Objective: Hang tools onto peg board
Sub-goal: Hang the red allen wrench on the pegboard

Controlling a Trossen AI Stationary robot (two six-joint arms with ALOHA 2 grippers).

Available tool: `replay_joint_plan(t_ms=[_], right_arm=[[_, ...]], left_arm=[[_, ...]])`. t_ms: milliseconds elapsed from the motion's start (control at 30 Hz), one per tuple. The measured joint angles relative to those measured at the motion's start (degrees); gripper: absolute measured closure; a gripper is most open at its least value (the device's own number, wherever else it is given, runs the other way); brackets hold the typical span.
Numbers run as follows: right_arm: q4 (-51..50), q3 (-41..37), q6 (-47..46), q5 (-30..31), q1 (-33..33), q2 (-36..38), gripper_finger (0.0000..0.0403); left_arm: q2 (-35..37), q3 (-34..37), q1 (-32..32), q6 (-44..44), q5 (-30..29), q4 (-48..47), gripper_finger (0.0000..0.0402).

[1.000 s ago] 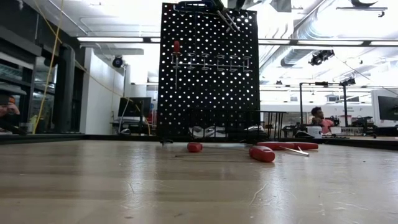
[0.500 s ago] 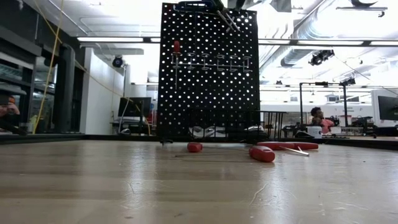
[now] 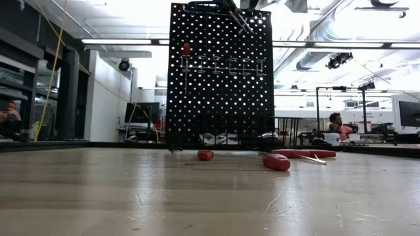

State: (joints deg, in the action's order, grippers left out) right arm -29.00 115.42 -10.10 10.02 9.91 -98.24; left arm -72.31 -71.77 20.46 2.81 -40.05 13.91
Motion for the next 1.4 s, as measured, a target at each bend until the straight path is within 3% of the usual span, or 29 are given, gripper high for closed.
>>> replay_joint_plan(t_ms=[300,400,567,667,867,1133,1400], right_arm=[[-11.3,0.0,-1.5,11.7,0.5,3.2,0.0325],[-14.4,0.0,-1.2,18.1,1.3,4.9,0.0303],[-20.1,0.0,-2.8,26.5,2.9,8.3,0.0293],[-23.9,0.0,-4.7,31.6,4.4,9.4,0.0293],[-31.9,0.0,-11.5,40.9,7.7,9.7,0.0293],[-38.2,0.0,-15.5,47.4,10.4,9.7,0.0293],[-43.2,0.0,-19.0,48.8,10.6,9.8,0.0293]], left_arm=[[1.1,0.1,-0.3,1.8,-10.6,-11.5,0.0401],[1.1,2.4,-1.1,4.7,-10.9,-12.8,0.0401],[0.8,8.7,-3.9,10.8,-9.4,-9.7,0.0401],[-0.6,11.5,-6.6,8.6,-9.9,-5.6,0.0401],[-8.6,8.7,-11.5,1.2,-22.0,-1.0,0.0401],[-19.6,-0.7,-13.5,-7.8,-23.1,4.6,0.0401],[-20.7,-1.0,-15.8,6.3,-32.9,5.5,0.0401]])
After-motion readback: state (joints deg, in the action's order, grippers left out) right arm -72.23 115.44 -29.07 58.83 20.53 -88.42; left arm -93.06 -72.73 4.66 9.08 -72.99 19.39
